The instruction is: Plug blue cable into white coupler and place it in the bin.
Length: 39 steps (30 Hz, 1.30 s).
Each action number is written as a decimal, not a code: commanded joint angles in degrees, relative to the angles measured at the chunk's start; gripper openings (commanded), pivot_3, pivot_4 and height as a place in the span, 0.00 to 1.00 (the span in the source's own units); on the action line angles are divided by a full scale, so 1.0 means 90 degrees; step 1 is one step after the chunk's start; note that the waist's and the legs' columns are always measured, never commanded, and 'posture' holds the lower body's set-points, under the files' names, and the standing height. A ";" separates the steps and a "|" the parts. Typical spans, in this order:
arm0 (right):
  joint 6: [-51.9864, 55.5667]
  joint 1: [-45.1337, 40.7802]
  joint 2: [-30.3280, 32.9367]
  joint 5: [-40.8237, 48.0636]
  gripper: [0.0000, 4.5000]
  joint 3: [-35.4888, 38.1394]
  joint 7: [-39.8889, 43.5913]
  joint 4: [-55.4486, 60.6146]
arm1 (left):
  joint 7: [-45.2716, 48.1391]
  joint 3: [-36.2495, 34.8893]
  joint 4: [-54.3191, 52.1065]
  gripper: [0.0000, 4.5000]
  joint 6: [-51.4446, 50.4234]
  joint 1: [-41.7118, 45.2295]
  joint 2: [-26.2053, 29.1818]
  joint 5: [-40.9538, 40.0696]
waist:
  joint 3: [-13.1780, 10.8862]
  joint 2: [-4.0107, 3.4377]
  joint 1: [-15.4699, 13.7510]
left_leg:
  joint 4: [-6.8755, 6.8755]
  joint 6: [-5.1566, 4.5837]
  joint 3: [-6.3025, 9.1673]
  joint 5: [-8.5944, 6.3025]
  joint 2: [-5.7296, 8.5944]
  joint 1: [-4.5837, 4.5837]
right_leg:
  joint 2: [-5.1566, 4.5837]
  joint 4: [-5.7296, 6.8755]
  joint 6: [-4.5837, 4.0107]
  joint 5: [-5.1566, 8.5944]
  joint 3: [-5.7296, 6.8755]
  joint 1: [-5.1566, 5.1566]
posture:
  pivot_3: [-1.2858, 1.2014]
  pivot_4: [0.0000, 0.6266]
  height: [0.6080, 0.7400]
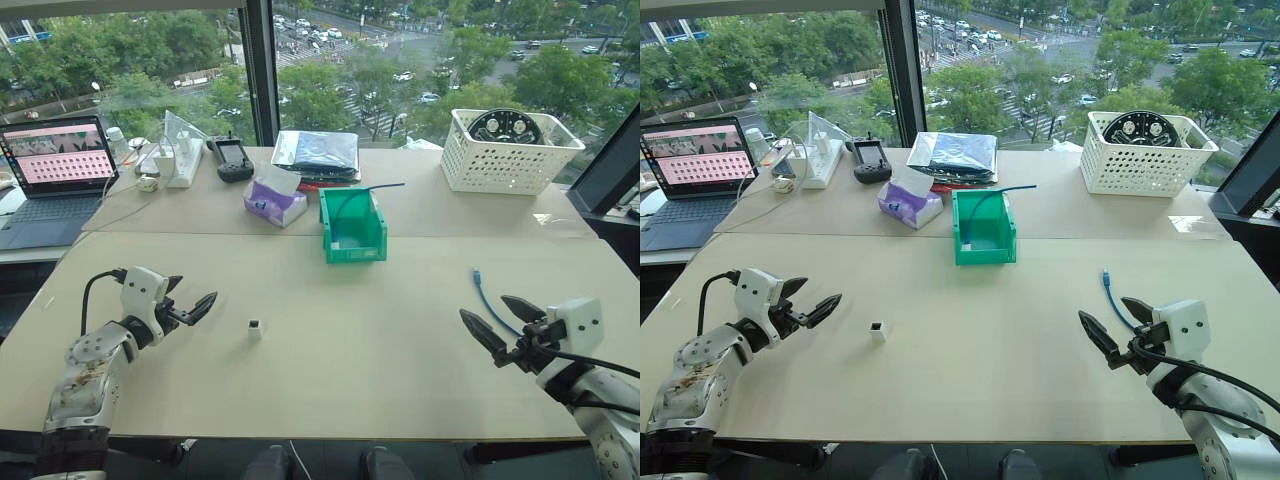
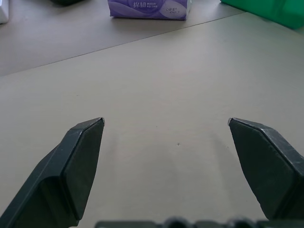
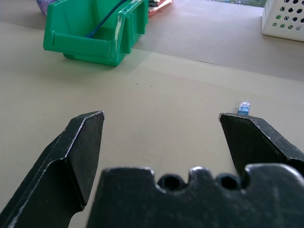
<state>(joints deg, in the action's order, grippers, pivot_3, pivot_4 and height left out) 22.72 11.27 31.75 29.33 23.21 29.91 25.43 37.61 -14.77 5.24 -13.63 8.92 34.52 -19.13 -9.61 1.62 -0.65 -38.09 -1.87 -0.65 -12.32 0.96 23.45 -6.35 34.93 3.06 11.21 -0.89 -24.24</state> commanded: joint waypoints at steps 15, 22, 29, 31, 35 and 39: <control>0.2529 -0.3304 0.1112 -0.0725 1.00 -0.0758 -0.1347 -0.1973 | 0.2282 0.0900 -0.2300 1.00 -0.2297 0.1853 0.1705 -0.1579 | -0.0019 0.0028 0.0065 | -0.0002 -0.0005 0.0004 0.0000 0.0009 0.0037 | 0.0013 0.0002 -0.0037 -0.0018 0.0001 -0.0019 | 0.52 0.24 1.00; 0.1668 -0.4271 0.0739 -0.1501 1.00 -0.1358 -0.1360 -0.3983 | 0.2022 0.0865 -0.2748 1.00 -0.2860 0.2042 0.1675 -0.1780 | -0.0020 0.0029 0.0147 | -0.0003 -0.0007 0.0008 -0.0002 0.0012 0.0033 | 0.0013 -0.0001 -0.0033 -0.0017 0.0004 -0.0011 | 0.52 0.24 1.00; 0.0898 -0.4841 0.0618 -0.1964 0.94 -0.1601 -0.1107 -0.5593 | 0.1874 0.0843 -0.2918 1.00 -0.3091 0.2198 0.1663 -0.1860 | -0.0020 0.0029 0.0175 | -0.0003 -0.0006 0.0008 -0.0001 0.0013 0.0031 | 0.0014 0.0001 -0.0033 -0.0018 0.0003 -0.0010 | 0.52 0.24 1.00; 0.0715 -0.4922 0.0575 -0.2024 0.83 -0.1605 -0.1052 -0.5832 | 0.1858 0.0850 -0.2940 1.00 -0.3123 0.2222 0.1679 -0.1873 | -0.0021 0.0029 0.0180 | -0.0003 -0.0006 0.0009 -0.0001 0.0012 0.0028 | 0.0015 0.0002 -0.0033 -0.0017 0.0003 -0.0009 | 0.52 0.24 1.00; 0.0546 -0.4935 0.0584 -0.2127 0.54 -0.1728 -0.0766 -0.5932 | 0.1851 0.0896 -0.2909 1.00 -0.3101 0.2281 0.1697 -0.1833 | -0.0020 0.0029 0.0185 | -0.0003 -0.0006 0.0009 -0.0001 0.0012 0.0028 | 0.0016 0.0004 -0.0033 -0.0018 0.0002 -0.0008 | 0.52 0.24 1.00; 0.0372 -0.4981 0.0547 -0.2145 0.23 -0.1799 -0.0473 -0.6040 | 0.1944 0.1078 -0.2725 1.00 -0.2974 0.2387 0.1613 -0.1729 | -0.0020 0.0029 0.0184 | -0.0003 -0.0006 0.0010 -0.0001 0.0012 0.0024 | 0.0016 0.0004 -0.0033 -0.0018 0.0001 -0.0006 | 0.52 0.24 1.00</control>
<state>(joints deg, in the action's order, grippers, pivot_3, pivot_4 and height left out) 28.02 -32.31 36.45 10.69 7.09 24.42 -29.05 54.68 -5.31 -19.25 -41.71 28.90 49.05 -35.18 -9.80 1.88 1.01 -38.11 -1.92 -0.57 -12.33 1.07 23.67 -6.20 34.97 2.76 11.04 -0.88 -24.30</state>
